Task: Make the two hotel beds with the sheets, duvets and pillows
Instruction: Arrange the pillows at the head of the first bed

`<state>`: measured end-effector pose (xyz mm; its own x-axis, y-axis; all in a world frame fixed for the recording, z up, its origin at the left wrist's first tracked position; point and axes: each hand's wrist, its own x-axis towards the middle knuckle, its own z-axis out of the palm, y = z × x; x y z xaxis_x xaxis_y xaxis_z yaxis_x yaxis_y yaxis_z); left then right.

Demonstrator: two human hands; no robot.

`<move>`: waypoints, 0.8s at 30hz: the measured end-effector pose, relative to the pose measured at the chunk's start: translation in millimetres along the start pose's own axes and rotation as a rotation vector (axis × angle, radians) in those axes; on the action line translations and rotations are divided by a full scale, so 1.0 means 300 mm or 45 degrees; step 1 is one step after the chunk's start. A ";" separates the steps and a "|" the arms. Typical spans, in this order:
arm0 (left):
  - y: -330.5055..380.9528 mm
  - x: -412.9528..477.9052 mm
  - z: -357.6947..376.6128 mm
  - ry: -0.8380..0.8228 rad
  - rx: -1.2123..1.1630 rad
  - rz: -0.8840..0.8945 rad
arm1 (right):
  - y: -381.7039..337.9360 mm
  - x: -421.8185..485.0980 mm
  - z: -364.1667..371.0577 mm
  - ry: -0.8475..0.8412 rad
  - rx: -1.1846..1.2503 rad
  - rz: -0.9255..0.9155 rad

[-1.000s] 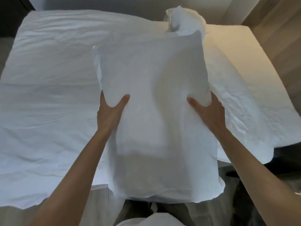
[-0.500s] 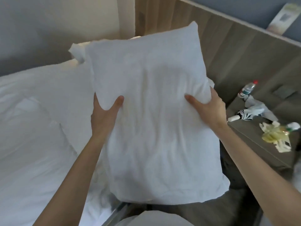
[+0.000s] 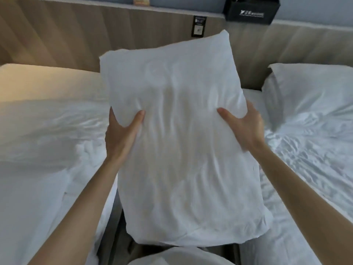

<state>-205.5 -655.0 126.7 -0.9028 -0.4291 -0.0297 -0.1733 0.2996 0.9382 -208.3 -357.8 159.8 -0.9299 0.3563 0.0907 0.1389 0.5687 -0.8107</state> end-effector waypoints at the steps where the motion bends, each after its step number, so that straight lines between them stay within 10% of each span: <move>1: 0.030 -0.010 0.075 -0.063 -0.002 0.025 | 0.046 0.007 -0.066 0.061 -0.005 0.045; 24: 0.668 0.457 1.574 -1.185 -0.040 0.458 | 0.496 0.555 -0.565 1.050 -0.080 0.587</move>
<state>-550.0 -251.5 147.7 -0.8507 0.5255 0.0118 0.1692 0.2525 0.9527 -284.9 -88.2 152.1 -0.2483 0.9538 0.1692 0.4732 0.2718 -0.8380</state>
